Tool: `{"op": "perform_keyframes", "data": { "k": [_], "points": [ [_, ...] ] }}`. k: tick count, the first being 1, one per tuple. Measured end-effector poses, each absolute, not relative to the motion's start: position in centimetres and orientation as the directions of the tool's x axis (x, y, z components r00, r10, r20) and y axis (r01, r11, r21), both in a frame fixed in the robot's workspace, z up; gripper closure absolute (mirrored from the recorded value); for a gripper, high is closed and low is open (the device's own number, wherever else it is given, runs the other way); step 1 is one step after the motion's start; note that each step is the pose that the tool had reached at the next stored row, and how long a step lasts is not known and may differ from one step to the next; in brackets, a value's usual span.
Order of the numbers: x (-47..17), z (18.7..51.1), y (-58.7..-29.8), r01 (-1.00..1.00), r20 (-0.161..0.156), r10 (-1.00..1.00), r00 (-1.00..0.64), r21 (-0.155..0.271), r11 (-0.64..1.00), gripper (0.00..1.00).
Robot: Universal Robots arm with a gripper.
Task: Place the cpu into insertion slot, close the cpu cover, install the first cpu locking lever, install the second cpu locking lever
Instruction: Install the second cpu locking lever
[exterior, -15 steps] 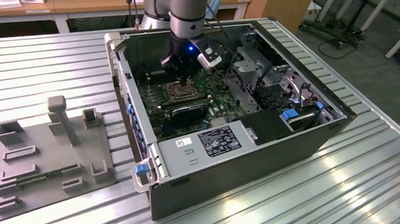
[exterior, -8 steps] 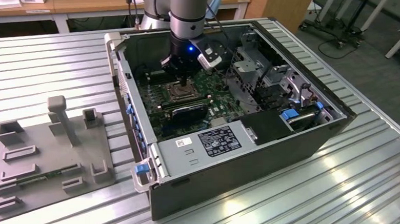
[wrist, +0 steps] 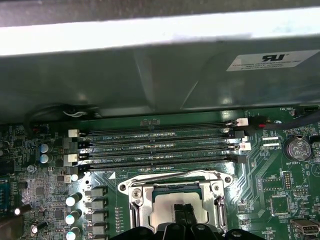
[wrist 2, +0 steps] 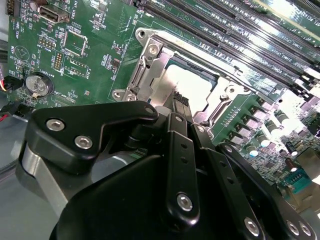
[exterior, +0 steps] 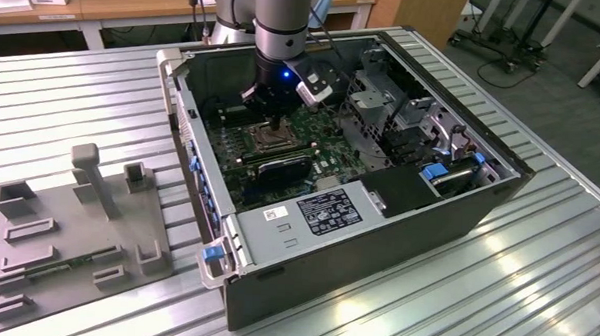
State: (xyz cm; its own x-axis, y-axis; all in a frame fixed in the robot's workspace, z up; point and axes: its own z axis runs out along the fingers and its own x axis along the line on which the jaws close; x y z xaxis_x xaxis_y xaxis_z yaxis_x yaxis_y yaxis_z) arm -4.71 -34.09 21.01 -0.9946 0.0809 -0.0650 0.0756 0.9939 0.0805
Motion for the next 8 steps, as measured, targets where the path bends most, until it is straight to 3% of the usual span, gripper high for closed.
{"op": "perform_keyframes", "data": {
  "k": [8],
  "points": [
    [-4.71, 21.08, -34.10, 0.076, -0.065, 0.081, -0.995, 0.080, 0.994, 0.90]
  ]
}}
